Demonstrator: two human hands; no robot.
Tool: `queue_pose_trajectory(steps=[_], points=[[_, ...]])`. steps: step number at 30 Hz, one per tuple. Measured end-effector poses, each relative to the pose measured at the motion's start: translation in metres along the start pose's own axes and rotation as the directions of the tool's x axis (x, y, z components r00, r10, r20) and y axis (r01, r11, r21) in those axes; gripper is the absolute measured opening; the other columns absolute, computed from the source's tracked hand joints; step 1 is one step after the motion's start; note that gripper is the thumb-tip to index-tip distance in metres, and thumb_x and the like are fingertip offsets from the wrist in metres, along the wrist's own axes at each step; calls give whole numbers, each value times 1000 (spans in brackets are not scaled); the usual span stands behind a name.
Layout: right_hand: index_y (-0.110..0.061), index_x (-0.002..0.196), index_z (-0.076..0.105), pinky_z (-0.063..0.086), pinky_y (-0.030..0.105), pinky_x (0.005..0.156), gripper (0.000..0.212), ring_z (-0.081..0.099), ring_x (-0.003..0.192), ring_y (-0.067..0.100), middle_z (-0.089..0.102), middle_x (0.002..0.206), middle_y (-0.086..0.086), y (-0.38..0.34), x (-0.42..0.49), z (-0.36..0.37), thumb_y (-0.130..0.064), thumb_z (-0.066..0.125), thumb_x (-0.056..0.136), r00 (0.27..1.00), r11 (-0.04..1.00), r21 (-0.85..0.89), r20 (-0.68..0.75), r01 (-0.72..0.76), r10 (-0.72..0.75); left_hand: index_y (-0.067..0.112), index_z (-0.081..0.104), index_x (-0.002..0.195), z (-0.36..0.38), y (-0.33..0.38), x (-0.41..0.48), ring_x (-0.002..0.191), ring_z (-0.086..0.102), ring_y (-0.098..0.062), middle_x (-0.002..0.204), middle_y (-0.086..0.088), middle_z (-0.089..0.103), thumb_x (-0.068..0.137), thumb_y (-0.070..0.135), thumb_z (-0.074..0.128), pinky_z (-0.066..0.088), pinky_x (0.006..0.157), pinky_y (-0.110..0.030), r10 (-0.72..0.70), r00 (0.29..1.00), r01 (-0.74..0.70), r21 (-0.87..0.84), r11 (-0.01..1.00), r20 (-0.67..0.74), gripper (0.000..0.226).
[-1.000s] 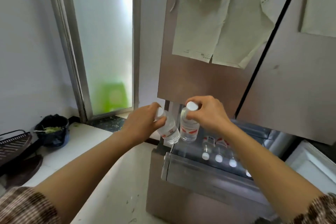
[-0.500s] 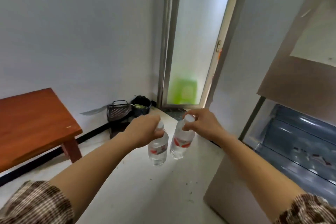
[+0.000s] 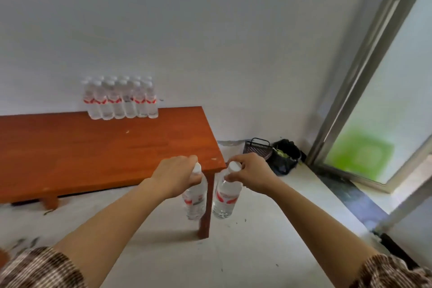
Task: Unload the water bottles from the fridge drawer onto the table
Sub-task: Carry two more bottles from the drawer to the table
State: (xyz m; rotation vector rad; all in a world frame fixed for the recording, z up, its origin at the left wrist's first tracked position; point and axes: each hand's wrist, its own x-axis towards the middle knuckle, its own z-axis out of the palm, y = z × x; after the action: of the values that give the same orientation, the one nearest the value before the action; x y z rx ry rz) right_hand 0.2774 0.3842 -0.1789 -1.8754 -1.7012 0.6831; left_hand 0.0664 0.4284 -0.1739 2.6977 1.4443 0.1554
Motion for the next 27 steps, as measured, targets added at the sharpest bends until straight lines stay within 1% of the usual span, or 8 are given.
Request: queue_pose_trajectory(steps=[4, 6, 10, 15, 19, 23, 25, 27], points=[[-19, 101, 71, 46, 20, 63, 32, 62, 82, 13, 67, 93, -6, -40, 86, 43, -31, 80, 73, 992, 996, -10, 91, 87, -86, 18, 50, 101, 1, -85, 26, 77, 59, -21, 91, -1, 62, 92, 44, 45, 42, 62, -33, -99, 995, 98, 62, 993, 9, 28], [-23, 94, 71, 43, 18, 58, 24, 60, 75, 11, 65, 87, -7, -60, 128, 64, -30, 80, 72, 986, 994, 2, 121, 112, -111, 17, 50, 103, 0, -124, 43, 77, 59, -21, 93, 0, 63, 92, 45, 46, 44, 62, -32, -132, 991, 130, 97, 987, 10, 30], [-20, 100, 72, 43, 17, 60, 29, 62, 80, 11, 70, 95, -5, -101, 203, 101, -27, 80, 74, 969, 985, -22, 189, 169, -161, 17, 50, 109, -13, -193, 74, 80, 59, -21, 100, -2, 64, 92, 44, 47, 45, 64, -32, -211, 977, 209, 127, 970, 4, 32], [-18, 108, 71, 53, 26, 72, 35, 65, 89, 15, 71, 103, -3, -154, 286, 134, -26, 79, 75, 954, 976, -14, 215, 215, -208, 16, 46, 120, -28, -268, 101, 90, 58, -20, 110, -2, 61, 95, 42, 47, 46, 69, -29, -307, 944, 319, 89, 944, -122, 36], [-21, 103, 70, 49, 27, 71, 32, 65, 88, 16, 70, 98, -6, -189, 340, 159, -30, 79, 73, 951, 970, 10, 195, 244, -241, 15, 46, 115, -37, -327, 127, 86, 52, -18, 108, -2, 60, 95, 39, 46, 40, 66, -28, -346, 926, 361, 86, 929, -153, 31], [-25, 88, 66, 44, 24, 62, 20, 60, 76, 12, 64, 83, -10, -221, 389, 189, -32, 77, 73, 952, 968, 13, 179, 250, -249, 14, 46, 119, -39, -390, 153, 96, 58, -20, 113, -3, 60, 95, 40, 47, 41, 69, -28, -363, 921, 376, 73, 924, -144, 35], [-20, 85, 66, 51, 30, 66, 19, 62, 76, 12, 67, 82, -7, -239, 414, 206, -32, 77, 74, 953, 969, 8, 182, 246, -243, 15, 45, 125, -38, -427, 166, 99, 60, -21, 117, -3, 61, 94, 41, 47, 45, 71, -30, -361, 923, 371, 62, 927, -132, 40], [-19, 95, 69, 55, 36, 76, 26, 65, 84, 15, 71, 91, -3, -254, 440, 224, -32, 78, 74, 954, 970, -6, 182, 242, -237, 17, 41, 131, -38, -463, 179, 101, 62, -23, 121, -3, 61, 94, 43, 46, 48, 73, -32, -342, 933, 350, 62, 935, -116, 45]])
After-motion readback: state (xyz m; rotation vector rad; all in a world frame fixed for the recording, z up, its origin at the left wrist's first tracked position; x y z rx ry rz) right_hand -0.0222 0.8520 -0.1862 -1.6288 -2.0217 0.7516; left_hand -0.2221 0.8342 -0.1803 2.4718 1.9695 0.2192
